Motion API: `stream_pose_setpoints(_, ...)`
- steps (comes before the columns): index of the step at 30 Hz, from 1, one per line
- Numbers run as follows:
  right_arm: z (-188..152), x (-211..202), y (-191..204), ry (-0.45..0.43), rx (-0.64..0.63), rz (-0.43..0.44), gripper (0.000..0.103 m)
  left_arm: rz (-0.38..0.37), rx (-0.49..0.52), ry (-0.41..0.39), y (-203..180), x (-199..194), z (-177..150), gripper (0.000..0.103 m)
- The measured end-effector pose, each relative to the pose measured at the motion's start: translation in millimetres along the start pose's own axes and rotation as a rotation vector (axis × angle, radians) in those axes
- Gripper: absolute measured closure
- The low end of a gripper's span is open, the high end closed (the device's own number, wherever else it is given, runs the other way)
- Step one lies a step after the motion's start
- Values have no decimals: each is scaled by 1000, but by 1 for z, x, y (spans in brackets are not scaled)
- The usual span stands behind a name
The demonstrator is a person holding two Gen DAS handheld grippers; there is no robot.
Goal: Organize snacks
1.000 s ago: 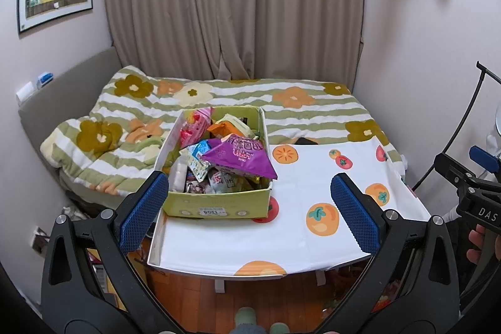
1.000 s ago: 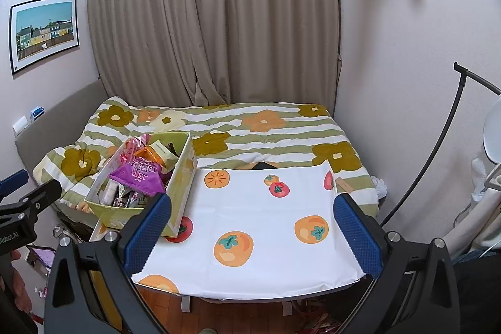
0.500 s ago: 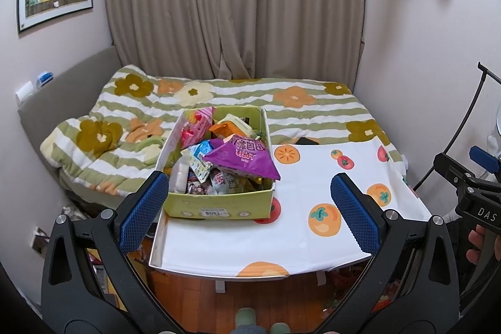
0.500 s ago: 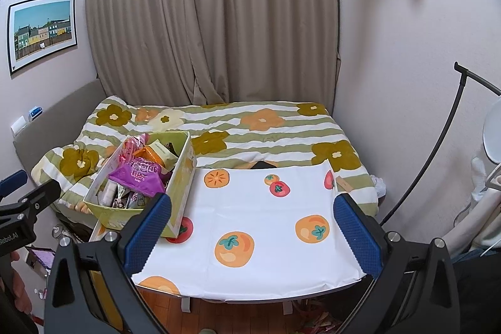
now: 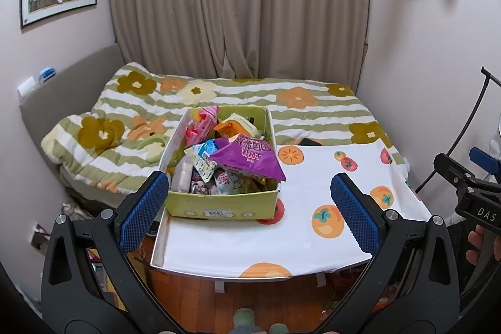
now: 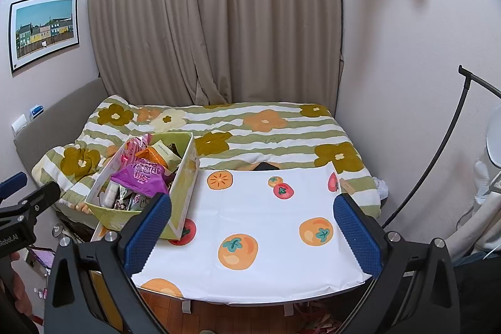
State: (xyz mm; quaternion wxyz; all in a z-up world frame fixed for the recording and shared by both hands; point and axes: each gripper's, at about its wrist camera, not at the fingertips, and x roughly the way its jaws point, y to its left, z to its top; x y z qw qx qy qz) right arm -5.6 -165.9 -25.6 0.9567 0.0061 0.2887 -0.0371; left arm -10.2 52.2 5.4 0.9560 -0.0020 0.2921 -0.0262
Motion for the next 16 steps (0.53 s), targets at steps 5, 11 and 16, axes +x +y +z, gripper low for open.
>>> stream_pose_setpoints(5, 0, 2, 3, 1, -1, 1, 0, 13, -1, -2, 0, 2, 1, 0)
stream_pose_setpoints(11, 1, 3, 4, 2, -1, 2, 0, 41, -9, -8, 2, 7, 5, 0)
stream_pose_setpoints(16, 6, 10, 7, 6, -5, 2, 0, 43, -1, -17, 3, 13, 6, 0)
